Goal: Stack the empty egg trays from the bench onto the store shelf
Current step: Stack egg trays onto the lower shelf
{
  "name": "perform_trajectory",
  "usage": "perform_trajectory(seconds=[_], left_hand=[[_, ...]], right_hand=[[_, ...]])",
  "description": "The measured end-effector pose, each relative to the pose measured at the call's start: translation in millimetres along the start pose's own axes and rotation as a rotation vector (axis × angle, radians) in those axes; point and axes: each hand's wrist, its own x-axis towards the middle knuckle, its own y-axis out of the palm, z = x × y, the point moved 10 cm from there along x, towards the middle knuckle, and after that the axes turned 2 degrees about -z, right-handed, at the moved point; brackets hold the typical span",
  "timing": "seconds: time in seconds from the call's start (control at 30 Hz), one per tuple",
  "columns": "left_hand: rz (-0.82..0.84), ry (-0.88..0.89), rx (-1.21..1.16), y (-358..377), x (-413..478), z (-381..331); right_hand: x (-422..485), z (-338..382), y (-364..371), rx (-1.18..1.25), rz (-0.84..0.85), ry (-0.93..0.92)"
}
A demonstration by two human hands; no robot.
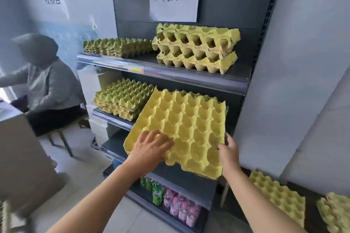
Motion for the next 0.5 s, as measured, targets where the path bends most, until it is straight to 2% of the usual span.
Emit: perform_trajectory(seconds=[0.17,0.33,0.5], left_hand=[[-0.014,-0.129,0.019,5.6,-33.0,71.9],[-0.134,-0.226,0.032,4.7,-53.6,137.5],[-0.15,-0.326,0.052,20.0,-47.7,208.0]], right_hand=[[-18.9,-0.6,82.7,-0.01,0.052,0.027],[-22.1,0.0,164.0,-0.055,0.125,0.029],[-4.4,14.3,246.2,-0.105,0.264,-0.044]])
